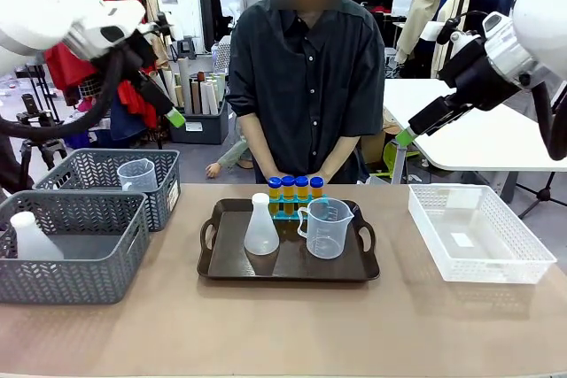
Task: Prepare the laboratory tools.
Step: Pick up one Small flask and place it on the Handle tray.
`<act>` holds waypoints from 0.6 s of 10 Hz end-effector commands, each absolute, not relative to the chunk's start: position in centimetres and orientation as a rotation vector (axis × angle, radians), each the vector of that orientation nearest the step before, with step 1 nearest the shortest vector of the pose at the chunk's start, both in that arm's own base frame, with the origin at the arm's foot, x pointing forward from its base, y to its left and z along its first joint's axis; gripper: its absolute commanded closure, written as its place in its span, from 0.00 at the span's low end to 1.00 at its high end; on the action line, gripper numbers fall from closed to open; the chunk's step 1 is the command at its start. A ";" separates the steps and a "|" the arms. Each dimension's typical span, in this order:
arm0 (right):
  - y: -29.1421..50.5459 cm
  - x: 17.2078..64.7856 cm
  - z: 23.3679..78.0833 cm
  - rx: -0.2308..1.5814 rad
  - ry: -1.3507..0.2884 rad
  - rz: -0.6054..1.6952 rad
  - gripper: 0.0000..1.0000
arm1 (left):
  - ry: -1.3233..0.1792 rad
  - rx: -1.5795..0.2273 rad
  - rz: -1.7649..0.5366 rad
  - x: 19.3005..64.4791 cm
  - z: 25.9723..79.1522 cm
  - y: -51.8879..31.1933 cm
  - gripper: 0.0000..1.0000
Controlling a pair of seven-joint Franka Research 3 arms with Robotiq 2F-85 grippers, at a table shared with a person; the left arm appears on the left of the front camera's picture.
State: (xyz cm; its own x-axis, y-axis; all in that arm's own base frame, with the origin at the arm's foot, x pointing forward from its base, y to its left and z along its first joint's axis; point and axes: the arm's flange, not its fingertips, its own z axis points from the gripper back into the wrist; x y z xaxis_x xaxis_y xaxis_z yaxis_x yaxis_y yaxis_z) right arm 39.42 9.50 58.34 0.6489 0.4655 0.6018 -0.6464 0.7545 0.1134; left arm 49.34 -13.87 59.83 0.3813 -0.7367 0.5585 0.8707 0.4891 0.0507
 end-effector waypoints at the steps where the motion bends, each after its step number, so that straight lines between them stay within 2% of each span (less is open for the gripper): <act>1: 9.5 39.4 58.4 0.345 -0.583 0.645 0.00 | -0.556 -0.311 -1.102 50.6 58.8 -13.5 0.00; 6: 9.5 39.4 58.4 0.345 -0.583 0.645 0.00 | -0.524 -0.387 -1.190 50.9 57.2 -15.1 0.00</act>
